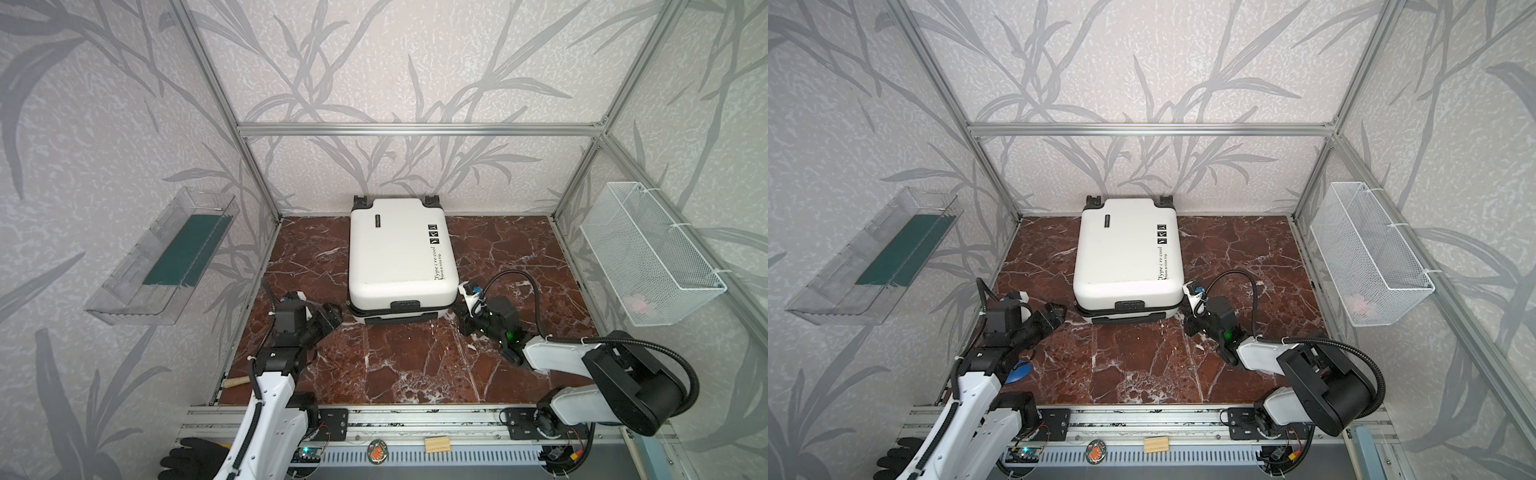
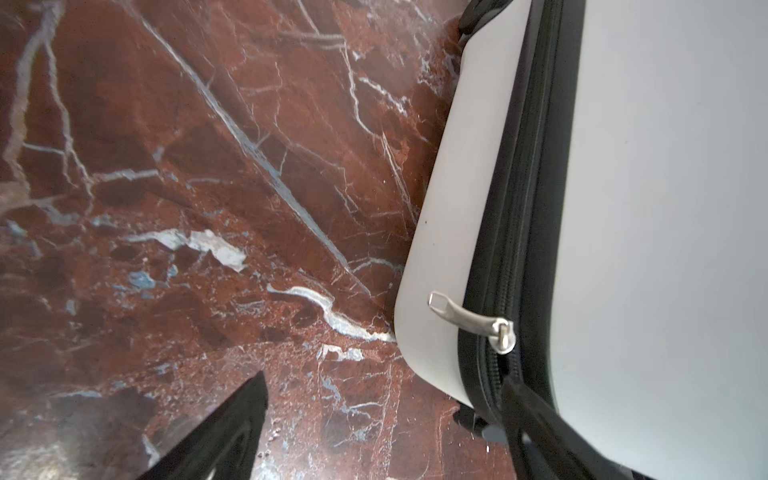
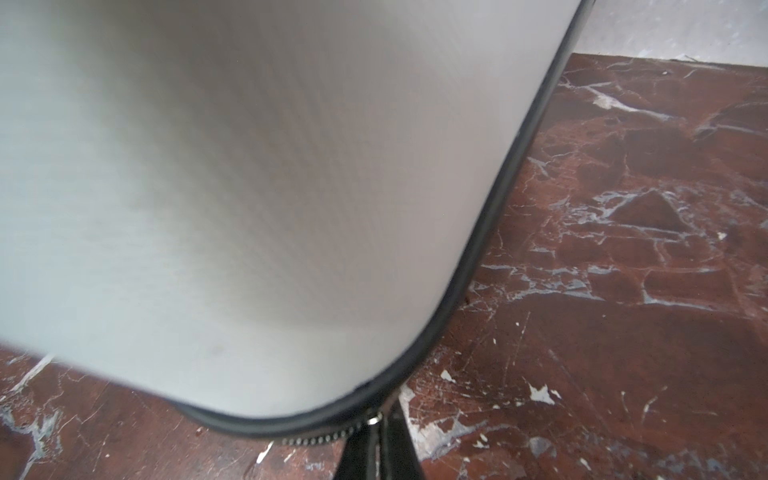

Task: Pack the luggage
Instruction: 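Move the left gripper to the silver zipper pull while right gripper holds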

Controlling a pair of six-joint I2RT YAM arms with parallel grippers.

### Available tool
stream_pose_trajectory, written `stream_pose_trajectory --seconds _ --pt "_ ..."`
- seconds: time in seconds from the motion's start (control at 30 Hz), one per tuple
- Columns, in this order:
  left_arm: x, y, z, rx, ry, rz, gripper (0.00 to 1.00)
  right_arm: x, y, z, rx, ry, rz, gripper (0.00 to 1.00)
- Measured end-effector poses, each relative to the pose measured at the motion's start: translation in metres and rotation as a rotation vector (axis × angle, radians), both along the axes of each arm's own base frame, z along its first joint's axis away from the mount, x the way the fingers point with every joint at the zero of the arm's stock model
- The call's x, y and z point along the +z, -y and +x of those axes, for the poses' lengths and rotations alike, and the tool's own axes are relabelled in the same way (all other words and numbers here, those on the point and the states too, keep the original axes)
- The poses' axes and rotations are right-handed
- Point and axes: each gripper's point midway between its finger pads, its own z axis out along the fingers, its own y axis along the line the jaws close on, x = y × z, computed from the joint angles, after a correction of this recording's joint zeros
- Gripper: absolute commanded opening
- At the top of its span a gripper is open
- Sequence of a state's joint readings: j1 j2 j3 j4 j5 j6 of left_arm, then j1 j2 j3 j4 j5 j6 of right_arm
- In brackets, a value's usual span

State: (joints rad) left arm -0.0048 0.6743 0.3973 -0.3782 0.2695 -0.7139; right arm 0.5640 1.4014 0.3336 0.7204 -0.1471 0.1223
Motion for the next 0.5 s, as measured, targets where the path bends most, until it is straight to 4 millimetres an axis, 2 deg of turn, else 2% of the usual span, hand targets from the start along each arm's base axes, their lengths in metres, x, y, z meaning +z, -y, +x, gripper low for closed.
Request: stream_pose_trajectory --seconds 0.17,0.23,0.5 --pt "-0.021 0.013 -0.013 -0.037 -0.03 0.038 0.86 0.001 0.001 0.005 -0.021 -0.007 -0.007 0.0" --pt "-0.023 0.014 -0.014 -0.044 -0.023 0.063 0.82 0.001 0.002 0.006 -0.029 -0.01 -0.011 0.0" --pt "-0.029 0.015 -0.01 -0.041 -0.012 0.173 0.81 0.001 0.003 0.019 -0.079 -0.022 -0.031 0.0"
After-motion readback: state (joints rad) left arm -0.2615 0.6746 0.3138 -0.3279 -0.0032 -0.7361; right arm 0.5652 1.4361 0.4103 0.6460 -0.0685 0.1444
